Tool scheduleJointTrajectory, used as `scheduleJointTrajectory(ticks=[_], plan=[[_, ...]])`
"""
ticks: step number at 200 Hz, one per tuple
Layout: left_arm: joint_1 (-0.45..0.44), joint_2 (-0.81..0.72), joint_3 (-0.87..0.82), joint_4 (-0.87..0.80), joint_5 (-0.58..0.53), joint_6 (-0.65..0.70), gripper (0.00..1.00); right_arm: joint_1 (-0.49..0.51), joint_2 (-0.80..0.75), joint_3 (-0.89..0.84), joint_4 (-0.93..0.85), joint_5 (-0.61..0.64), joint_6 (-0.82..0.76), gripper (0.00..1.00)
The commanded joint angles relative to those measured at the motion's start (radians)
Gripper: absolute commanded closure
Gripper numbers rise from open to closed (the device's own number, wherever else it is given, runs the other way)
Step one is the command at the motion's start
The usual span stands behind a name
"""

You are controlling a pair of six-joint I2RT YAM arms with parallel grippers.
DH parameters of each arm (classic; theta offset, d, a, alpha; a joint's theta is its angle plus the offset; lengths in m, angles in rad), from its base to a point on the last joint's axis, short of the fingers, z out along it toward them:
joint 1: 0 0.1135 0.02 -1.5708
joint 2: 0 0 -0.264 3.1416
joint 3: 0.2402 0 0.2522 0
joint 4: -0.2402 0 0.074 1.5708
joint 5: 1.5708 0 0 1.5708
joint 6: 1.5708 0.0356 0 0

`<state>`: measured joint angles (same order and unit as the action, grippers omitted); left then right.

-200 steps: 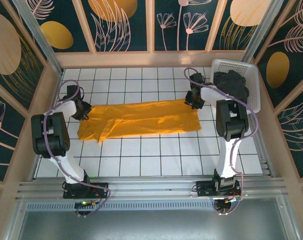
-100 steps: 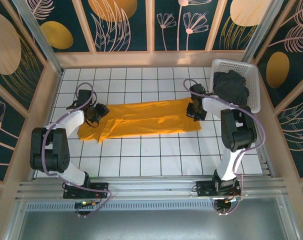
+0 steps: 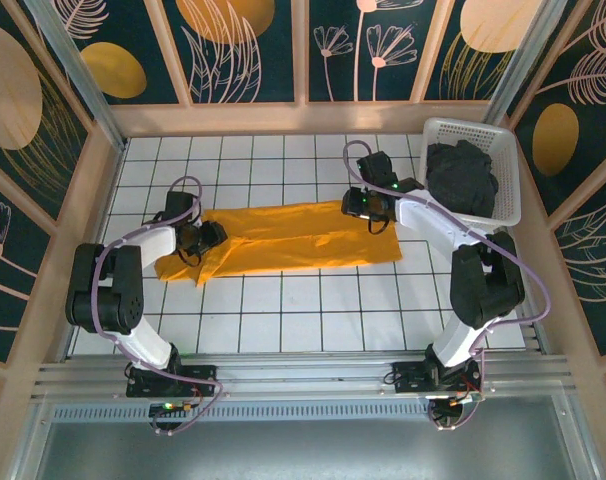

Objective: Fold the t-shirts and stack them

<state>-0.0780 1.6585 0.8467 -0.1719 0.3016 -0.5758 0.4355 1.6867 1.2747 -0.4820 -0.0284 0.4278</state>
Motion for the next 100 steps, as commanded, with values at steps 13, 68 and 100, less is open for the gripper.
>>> scheduleJointTrajectory(ticks=[13,68,100], plan=[[-0.032,-0.053,-0.024,0.024,0.033,-0.003,0.66,0.01,-0.035,0.0,-0.019,-0.007,0.016,0.55],[-0.104,-0.108,-0.081,-0.007,0.059,-0.048,0.9,0.01,-0.038,-0.008,-0.014,0.001,0.028,0.55],[-0.176,-0.151,-0.114,-0.03,0.065,-0.084,0.91,0.009,-0.036,-0.015,-0.008,-0.002,0.031,0.56]])
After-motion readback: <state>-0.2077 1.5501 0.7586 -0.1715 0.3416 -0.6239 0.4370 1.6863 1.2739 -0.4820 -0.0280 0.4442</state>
